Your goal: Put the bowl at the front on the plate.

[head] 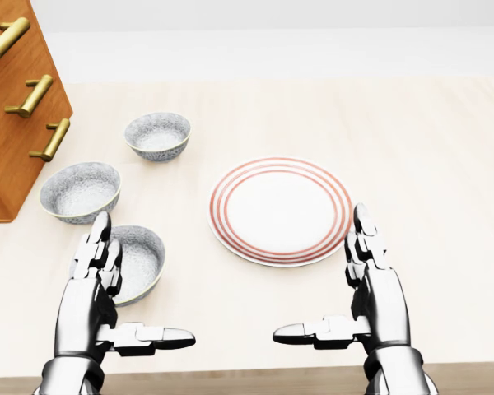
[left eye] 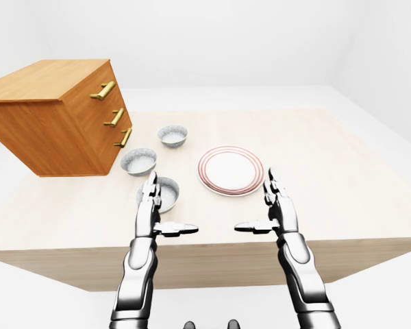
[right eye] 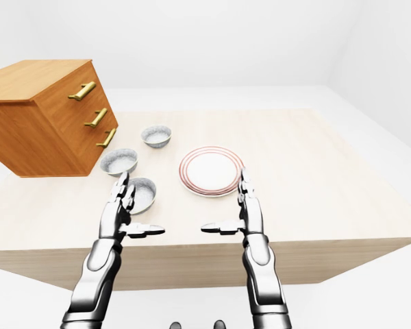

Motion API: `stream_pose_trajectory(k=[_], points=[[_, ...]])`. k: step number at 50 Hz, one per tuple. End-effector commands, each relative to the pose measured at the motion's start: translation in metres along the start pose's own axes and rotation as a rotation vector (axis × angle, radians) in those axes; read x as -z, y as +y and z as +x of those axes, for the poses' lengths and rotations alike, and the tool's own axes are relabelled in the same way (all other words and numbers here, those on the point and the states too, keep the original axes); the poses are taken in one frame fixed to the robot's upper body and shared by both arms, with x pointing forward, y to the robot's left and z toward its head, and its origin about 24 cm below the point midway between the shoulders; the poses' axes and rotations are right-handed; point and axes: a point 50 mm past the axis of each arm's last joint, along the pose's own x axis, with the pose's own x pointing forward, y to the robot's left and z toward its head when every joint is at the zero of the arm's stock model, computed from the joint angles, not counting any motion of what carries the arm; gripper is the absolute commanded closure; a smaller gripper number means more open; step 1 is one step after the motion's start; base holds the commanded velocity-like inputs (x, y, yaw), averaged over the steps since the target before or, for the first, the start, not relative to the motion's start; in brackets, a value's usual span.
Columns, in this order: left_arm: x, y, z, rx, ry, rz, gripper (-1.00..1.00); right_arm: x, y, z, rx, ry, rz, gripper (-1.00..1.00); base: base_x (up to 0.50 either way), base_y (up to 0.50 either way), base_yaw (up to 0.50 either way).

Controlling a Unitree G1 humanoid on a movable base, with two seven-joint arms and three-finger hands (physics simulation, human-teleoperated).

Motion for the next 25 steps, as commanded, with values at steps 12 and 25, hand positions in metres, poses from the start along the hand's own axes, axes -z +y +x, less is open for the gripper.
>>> stream_pose_trajectory(k=[12, 25], points=[[-0.0018, 0.0075, 0.0, -0.007, -0.003, -0.021, -1.0, -0.001, -0.0043, 0.0003, -0.012, -0.014, 0.003, -1.0, 0.0, 0.0, 0.0], [-0.0015, 0.0066, -0.0002, 0.002, -0.016, -0.009, -1.0, 0.0009, -0.0058, 0.0019, -0.013, 0.0, 0.011, -1.0, 0.0, 0.0, 0.0]])
